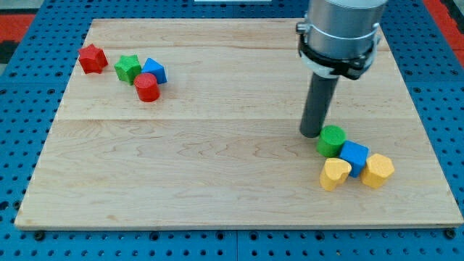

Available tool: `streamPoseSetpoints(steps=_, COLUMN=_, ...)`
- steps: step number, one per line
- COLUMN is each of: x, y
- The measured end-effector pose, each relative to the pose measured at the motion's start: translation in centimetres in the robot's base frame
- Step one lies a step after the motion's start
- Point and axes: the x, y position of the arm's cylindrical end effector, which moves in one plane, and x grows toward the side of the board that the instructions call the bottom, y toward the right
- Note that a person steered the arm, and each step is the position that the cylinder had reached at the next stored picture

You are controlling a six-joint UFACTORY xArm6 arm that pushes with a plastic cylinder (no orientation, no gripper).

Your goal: Push the green circle diagonally left above the blue cube

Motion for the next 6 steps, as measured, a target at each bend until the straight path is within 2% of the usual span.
streamPoseSetpoints(steps=1, x=-4.0, y=-2.7)
streamPoseSetpoints(steps=2, x=-14.1, y=-7.9)
streamPoseSetpoints(steps=3, x=-19.7, y=-21.2)
streamPoseSetpoints(steps=4, x=-23.0, y=-33.1)
streamPoseSetpoints(steps=5, x=-24.3, y=-39.7)
streamPoseSetpoints(steps=6, x=-20.2, y=-43.6)
